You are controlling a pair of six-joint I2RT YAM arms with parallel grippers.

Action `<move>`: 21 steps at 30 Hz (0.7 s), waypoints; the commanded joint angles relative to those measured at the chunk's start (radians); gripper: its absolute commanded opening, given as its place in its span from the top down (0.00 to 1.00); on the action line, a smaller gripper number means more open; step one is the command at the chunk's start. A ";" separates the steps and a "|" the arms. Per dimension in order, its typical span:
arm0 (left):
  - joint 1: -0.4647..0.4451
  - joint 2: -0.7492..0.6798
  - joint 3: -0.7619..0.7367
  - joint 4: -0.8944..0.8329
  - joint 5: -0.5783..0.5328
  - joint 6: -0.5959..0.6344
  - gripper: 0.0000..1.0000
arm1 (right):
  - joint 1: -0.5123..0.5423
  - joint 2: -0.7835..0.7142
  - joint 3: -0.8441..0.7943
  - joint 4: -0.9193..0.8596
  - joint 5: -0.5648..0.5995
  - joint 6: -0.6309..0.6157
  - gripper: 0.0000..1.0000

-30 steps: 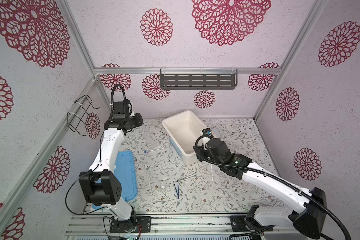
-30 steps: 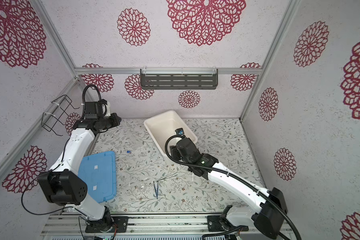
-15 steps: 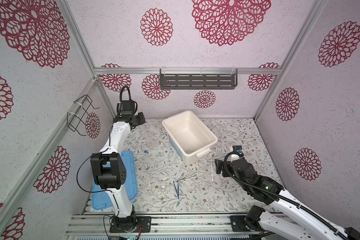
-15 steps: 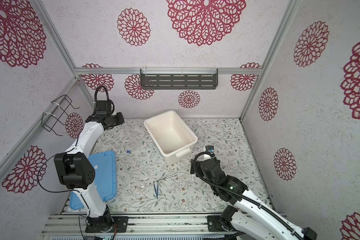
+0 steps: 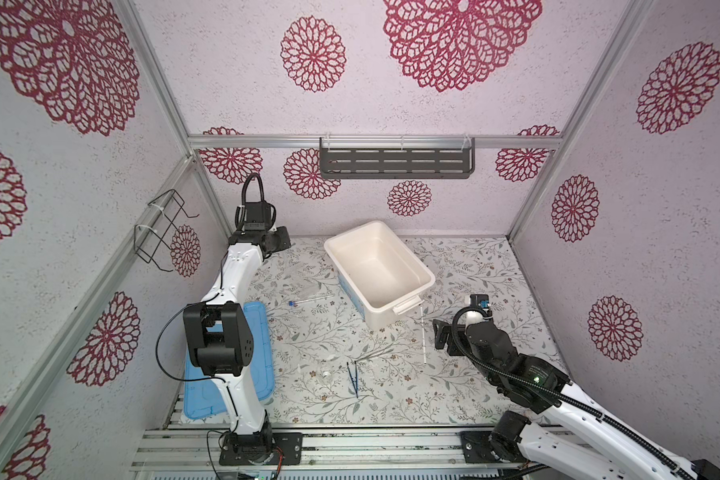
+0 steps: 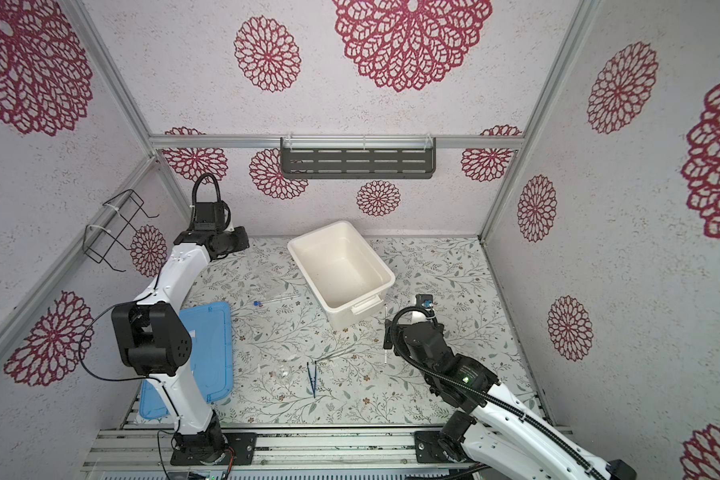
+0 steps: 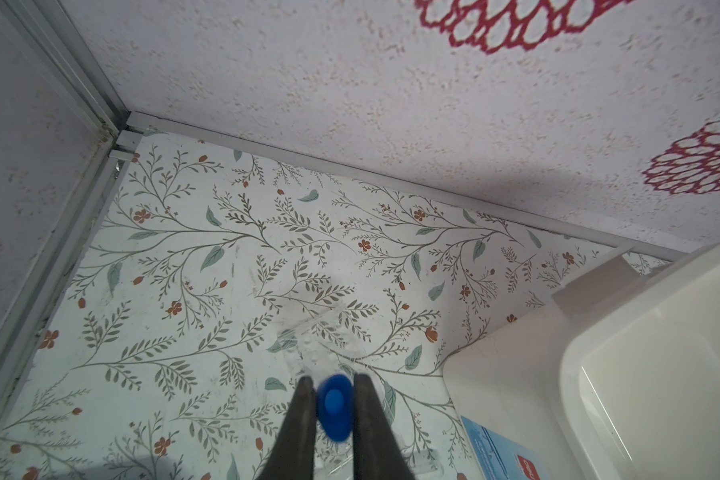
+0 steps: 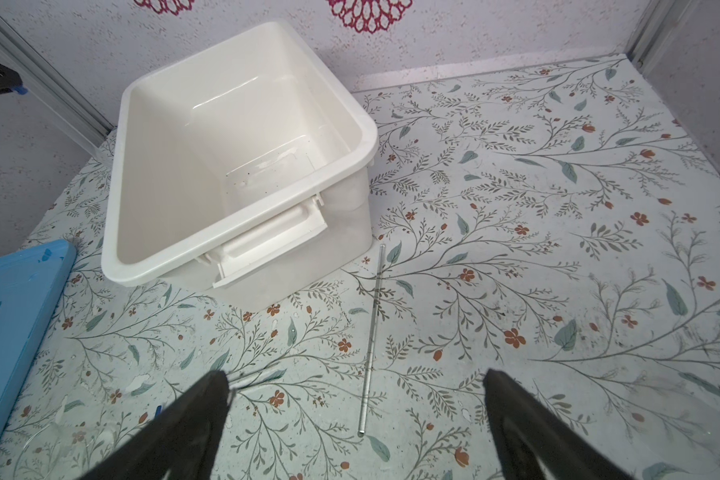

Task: Organize the chemistry lab equipment

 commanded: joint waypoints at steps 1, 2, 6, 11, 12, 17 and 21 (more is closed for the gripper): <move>-0.002 0.017 -0.017 0.024 0.000 0.018 0.87 | -0.004 -0.007 0.029 0.015 0.013 0.019 0.01; -0.002 0.017 -0.020 0.027 -0.008 0.017 0.87 | -0.004 -0.009 0.029 0.014 0.012 0.022 0.01; 0.004 0.019 -0.030 0.045 -0.009 0.019 0.86 | -0.004 -0.032 0.016 0.016 0.007 0.051 0.01; 0.010 0.025 -0.036 0.049 0.003 0.016 0.85 | -0.004 -0.060 -0.003 0.024 0.009 0.064 0.01; 0.011 0.023 -0.042 0.053 0.003 0.016 0.85 | -0.004 -0.061 -0.002 0.025 0.009 0.063 0.01; 0.011 0.023 -0.049 0.062 -0.009 0.033 0.86 | -0.004 -0.055 0.008 0.043 -0.001 0.027 0.01; 0.015 0.022 -0.050 0.059 -0.016 0.055 0.86 | -0.004 -0.036 0.009 0.070 -0.015 0.013 0.01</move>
